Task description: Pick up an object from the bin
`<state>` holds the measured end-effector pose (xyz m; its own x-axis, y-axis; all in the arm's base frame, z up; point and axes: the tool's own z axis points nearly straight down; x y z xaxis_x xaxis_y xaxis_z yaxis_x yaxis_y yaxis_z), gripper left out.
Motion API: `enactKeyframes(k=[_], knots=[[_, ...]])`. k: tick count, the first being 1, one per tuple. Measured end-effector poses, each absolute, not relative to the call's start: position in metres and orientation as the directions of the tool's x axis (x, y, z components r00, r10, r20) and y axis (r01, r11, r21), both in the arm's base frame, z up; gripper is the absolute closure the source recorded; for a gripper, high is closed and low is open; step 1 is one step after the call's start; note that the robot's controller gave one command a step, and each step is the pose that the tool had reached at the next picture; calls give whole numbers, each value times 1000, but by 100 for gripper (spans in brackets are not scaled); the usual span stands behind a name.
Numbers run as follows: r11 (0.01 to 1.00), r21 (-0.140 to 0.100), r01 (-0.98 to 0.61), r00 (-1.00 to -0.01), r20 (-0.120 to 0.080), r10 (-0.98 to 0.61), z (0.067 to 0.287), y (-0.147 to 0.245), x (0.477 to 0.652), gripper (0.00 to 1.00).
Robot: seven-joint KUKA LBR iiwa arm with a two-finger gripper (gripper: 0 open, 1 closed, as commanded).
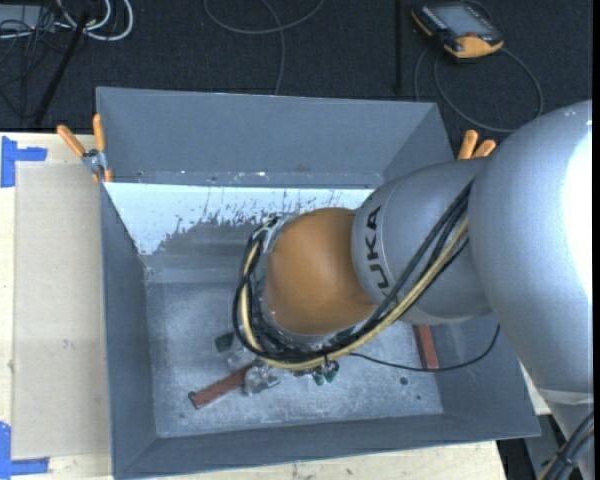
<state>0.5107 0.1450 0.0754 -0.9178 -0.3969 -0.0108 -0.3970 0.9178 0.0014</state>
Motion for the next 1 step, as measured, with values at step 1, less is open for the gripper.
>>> enactKeyframes(k=[1], knots=[[918, 2, -396, -918, -11, -396, 75, 145, 511, 100]])
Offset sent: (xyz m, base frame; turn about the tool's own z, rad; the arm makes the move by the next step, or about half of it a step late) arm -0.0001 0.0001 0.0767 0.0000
